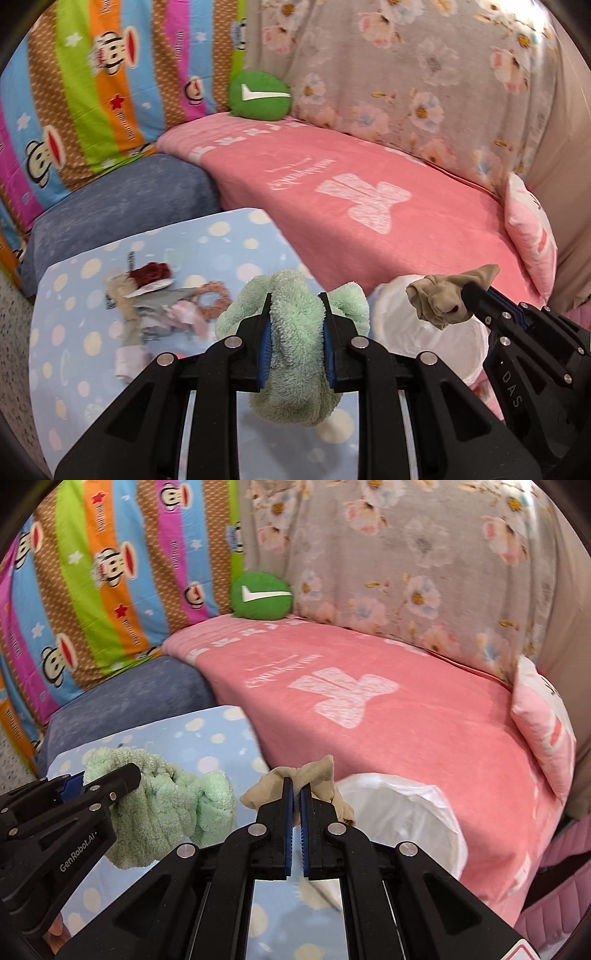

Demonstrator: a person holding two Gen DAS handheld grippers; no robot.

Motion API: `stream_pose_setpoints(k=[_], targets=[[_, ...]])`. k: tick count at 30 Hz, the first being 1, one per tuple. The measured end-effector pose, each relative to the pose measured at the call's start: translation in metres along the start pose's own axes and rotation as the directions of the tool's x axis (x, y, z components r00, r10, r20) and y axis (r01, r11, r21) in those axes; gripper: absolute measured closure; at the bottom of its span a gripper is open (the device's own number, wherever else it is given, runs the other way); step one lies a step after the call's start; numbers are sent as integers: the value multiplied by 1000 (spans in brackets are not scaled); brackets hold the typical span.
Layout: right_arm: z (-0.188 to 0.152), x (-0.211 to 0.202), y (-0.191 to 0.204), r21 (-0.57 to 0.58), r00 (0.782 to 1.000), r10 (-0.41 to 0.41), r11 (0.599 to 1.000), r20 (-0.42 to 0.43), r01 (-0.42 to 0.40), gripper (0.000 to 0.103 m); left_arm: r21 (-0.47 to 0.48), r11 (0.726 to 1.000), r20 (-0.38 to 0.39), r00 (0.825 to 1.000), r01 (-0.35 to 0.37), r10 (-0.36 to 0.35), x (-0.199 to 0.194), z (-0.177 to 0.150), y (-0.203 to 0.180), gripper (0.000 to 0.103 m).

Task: Collect trash
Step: 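Carry both items over the white bin and open both tools to drop them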

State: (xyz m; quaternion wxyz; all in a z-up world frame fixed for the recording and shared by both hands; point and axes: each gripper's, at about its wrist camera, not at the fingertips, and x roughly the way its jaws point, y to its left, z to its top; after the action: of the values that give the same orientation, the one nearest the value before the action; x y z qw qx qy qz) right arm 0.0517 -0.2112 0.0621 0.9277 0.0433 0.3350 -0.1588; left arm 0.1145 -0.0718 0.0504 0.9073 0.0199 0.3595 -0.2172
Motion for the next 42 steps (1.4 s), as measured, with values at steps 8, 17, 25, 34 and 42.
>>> stream_pose_setpoints(k=[8, 17, 25, 34, 42], targets=[[-14, 6, -66, 94, 996, -82, 992, -29, 84, 99, 83, 993, -29, 996, 83, -81, 22, 3, -70, 82], [-30, 13, -119, 174, 988, -137, 974, -65, 147, 99, 155, 977, -77, 988, 147, -137, 45, 0, -127, 82], [-39, 16, -146, 210, 982, -165, 961, -87, 180, 99, 191, 965, -107, 981, 178, -160, 58, -5, -156, 80], [-42, 21, -159, 229, 980, -174, 954, -99, 192, 99, 227, 959, -48, 985, 173, -166, 53, 0, -170, 66], [-40, 27, -155, 224, 981, -167, 957, -101, 186, 99, 225, 964, -36, 989, 145, -140, 51, 2, -163, 61]])
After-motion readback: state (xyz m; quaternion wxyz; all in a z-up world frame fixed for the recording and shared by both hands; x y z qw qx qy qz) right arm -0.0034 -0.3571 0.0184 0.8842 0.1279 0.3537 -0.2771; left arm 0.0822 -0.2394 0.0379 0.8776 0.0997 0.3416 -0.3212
